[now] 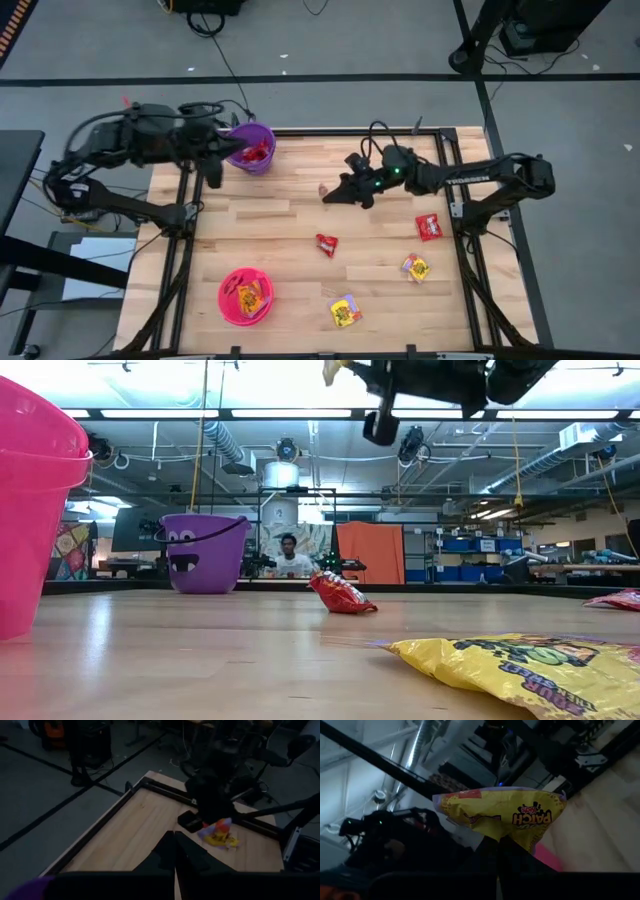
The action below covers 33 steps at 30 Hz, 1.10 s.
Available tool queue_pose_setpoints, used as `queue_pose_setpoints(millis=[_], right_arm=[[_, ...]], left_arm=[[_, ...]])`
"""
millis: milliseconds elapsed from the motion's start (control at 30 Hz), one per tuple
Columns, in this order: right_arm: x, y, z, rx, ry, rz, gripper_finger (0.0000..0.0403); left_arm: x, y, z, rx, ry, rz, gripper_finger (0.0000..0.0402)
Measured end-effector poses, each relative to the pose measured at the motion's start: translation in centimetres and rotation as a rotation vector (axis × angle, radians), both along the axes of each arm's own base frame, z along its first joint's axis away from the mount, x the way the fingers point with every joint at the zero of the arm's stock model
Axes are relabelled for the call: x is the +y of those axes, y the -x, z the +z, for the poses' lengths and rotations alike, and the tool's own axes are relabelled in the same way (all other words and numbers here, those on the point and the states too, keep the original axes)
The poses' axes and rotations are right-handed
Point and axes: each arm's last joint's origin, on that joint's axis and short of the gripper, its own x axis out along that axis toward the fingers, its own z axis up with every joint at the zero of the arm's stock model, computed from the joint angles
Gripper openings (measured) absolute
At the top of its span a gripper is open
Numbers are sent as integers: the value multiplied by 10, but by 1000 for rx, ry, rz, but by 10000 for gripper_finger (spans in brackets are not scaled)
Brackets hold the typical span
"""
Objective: Sort candy by brand, put in halloween buckets
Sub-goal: Put the yellow candy into the pink bucket
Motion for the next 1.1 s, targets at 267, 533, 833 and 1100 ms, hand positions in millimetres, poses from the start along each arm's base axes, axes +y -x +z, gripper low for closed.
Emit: queue_pose_setpoints(millis=[267,533,833,1100], right_arm=[[43,-54,2,41,-38,54,7],[79,-135,-5,210,-22,133,7],[98,-181,11,330,112,184,7],[120,-199,8,333,215,253,7]], left_arm=[[-6,50,0,-4,45,17,6],[-8,73,-3,10,42,29,6],[-8,75,-5,36,51,36,6],[-7,72,-5,15,106,73,6]])
